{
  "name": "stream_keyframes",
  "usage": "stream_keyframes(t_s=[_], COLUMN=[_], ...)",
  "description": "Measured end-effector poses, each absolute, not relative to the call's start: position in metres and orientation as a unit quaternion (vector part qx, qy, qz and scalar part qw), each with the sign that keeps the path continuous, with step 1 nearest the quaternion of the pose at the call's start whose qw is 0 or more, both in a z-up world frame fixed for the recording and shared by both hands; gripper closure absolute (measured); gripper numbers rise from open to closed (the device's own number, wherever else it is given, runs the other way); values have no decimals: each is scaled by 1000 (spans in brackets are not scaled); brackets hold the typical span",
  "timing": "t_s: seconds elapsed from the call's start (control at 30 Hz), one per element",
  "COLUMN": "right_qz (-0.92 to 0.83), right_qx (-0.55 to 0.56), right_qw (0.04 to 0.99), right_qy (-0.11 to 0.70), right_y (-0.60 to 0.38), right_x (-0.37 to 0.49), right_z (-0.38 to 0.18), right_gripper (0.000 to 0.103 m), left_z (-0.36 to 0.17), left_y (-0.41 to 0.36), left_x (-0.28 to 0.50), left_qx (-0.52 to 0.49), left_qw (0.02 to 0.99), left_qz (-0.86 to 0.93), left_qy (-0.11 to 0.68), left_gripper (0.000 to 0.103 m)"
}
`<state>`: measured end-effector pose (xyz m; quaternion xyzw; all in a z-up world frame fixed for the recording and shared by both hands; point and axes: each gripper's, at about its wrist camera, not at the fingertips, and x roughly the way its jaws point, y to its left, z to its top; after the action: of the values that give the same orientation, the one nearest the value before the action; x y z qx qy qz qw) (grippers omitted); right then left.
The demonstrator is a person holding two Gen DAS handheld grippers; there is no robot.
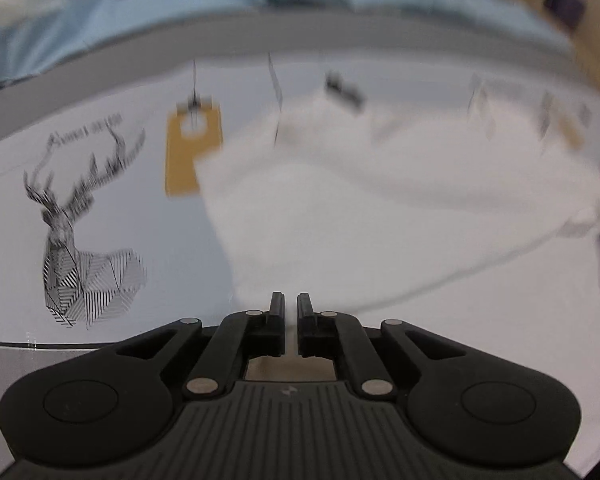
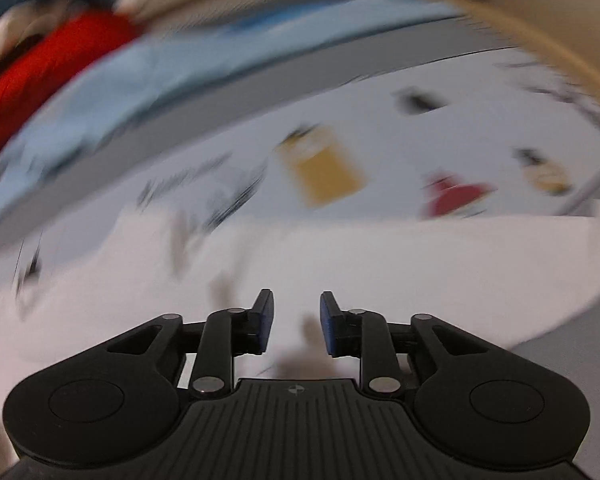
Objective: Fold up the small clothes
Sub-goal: 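Grasp the sleeve end with the right gripper and lift it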
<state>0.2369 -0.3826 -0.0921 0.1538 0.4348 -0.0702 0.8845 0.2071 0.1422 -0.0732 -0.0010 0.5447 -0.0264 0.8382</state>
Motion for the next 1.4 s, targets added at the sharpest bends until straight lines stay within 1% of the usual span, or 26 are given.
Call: stream_keyframes(t_s=[0.13,0.2,0.27,0.33,0.4,0.43,0.5,0.53,0.63,0.73,0.77,0.8,0.83,0.9,1.0,1.1,1.23,1.4], right_qz=[-172,-223,-276,-321,-351,-367,-396,-404,-383,-344,-337,-335,-338,-354,-366,-320,-165,44], right_qx=[239,268,307,353,396,415,436,446,472,470,465,457,445,431,368,270,159,99], right_qw=[876,866,845,818,793,781,761,754,758,781,787,790,793,796,825,883,952,978], right_qy=[382,359,341,322,302,289,271,263,236,225,226,234,243,236,224,214,201,179], right_y=[-462,-497,-534,-573,-602,-615,-636,-643,-654,-655,-654,-653,-651,-645,-615,-552,-415,-229], right_x=[206,190,174,156,143,135,125,121,119,129,132,136,139,139,152,181,211,205], right_z=[-84,-89,-100,-114,-130,-138,-153,-161,-177,-180,-181,-183,-182,-173,-141,-98,-41,-4], right_gripper=[75,75,75,75,74,73,69,66,65,65,69,79,99,99,99,100,100,99], left_z=[-13,13,19,8,-11,-20,-26,-28,-35,-40,-40,-39,-40,-38,-34,-33,-31,-23], left_y=[121,103,93,85,75,70,64,63,68,79,82,86,90,98,115,135,167,200], left_x=[190,171,154,144,146,151,157,160,165,169,169,170,171,170,171,172,172,170], left_qx=[-21,-25,-39,-48,-27,-12,3,7,5,-9,-11,-11,-10,-13,-24,-41,-78,-122], left_qw=[873,889,901,905,895,890,894,896,897,896,896,897,897,898,898,894,885,879], left_qz=[-7,-14,-26,-30,-23,-16,-16,-17,-7,-3,-2,1,4,12,30,59,91,118], left_qy=[488,456,431,422,445,455,448,444,443,444,444,442,442,440,439,443,450,446], left_gripper=[96,93,78,77,77,77,77,77,77,77,77,77,77,77,77,77,77,77])
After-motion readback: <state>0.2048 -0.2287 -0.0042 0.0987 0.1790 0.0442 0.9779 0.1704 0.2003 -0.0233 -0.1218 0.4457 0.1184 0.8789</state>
